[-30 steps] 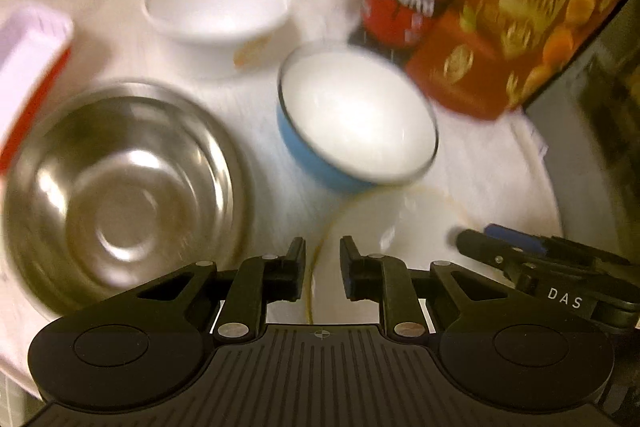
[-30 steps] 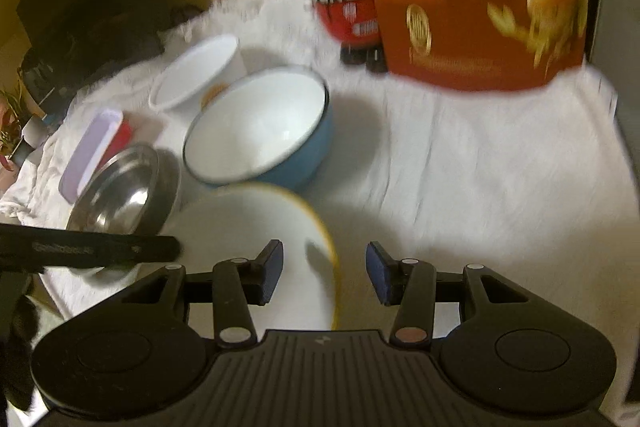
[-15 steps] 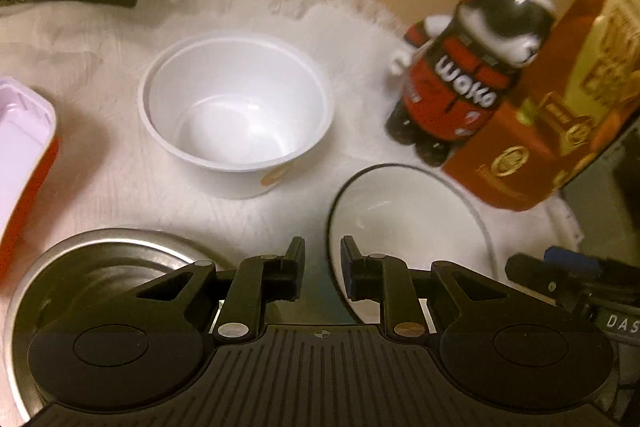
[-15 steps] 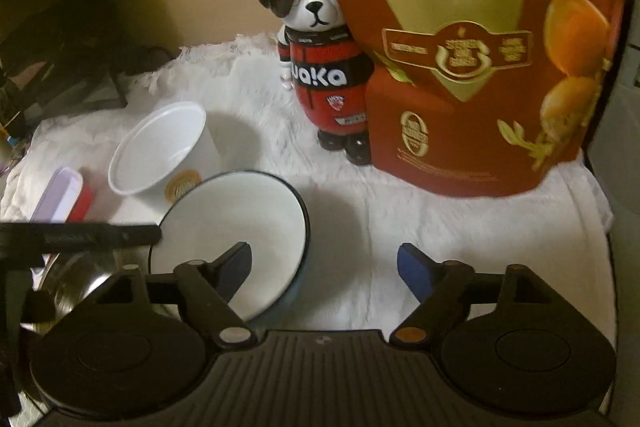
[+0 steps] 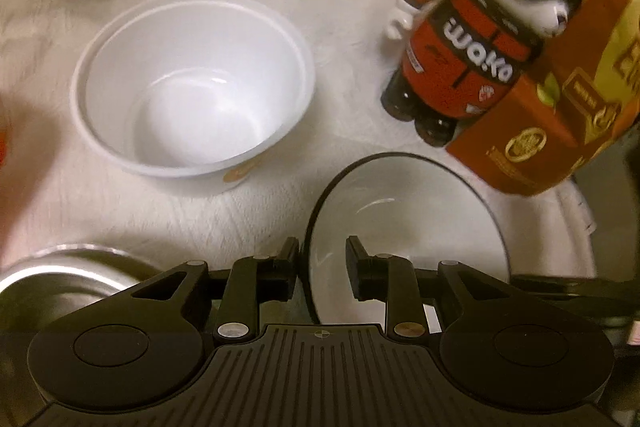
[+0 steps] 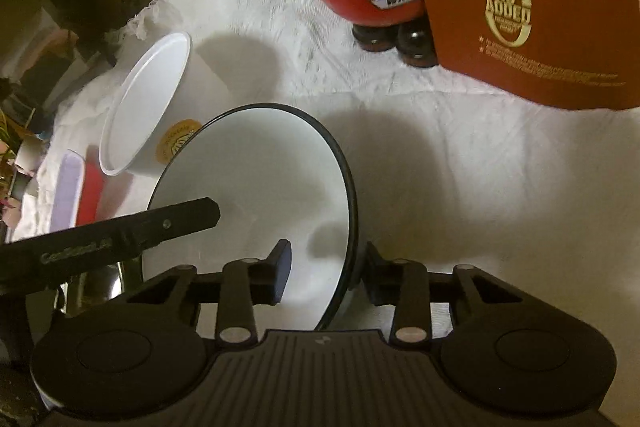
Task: Organize plates and bowls
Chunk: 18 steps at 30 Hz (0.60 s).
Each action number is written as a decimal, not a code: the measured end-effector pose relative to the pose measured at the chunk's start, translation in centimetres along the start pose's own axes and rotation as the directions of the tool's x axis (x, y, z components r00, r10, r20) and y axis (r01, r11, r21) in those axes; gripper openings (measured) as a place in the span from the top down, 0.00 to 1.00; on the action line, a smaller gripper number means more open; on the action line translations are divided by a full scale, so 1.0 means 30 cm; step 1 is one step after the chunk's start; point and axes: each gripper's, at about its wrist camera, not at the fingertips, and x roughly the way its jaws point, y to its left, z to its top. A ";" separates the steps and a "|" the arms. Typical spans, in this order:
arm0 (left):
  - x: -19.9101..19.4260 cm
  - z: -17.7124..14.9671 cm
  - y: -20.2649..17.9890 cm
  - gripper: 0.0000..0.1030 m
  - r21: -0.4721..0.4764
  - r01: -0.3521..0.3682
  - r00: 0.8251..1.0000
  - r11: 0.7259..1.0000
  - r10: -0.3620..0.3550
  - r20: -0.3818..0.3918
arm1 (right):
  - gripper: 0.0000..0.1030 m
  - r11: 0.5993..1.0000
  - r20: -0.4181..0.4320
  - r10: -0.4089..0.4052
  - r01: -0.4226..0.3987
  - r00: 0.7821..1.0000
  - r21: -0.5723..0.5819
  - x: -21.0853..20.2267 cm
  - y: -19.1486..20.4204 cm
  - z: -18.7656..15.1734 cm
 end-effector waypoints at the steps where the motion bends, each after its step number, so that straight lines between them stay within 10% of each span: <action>1: 0.005 0.002 -0.018 0.72 0.016 -0.009 1.000 1.000 0.009 -0.005 | 0.64 1.000 0.016 -0.014 0.015 1.000 -0.014 -0.013 0.008 -0.008; 18: 0.152 0.029 -0.095 0.74 0.032 0.115 0.988 0.993 -0.111 -0.109 | 0.63 0.996 0.042 -0.067 0.065 0.997 0.066 -0.055 -0.118 -0.007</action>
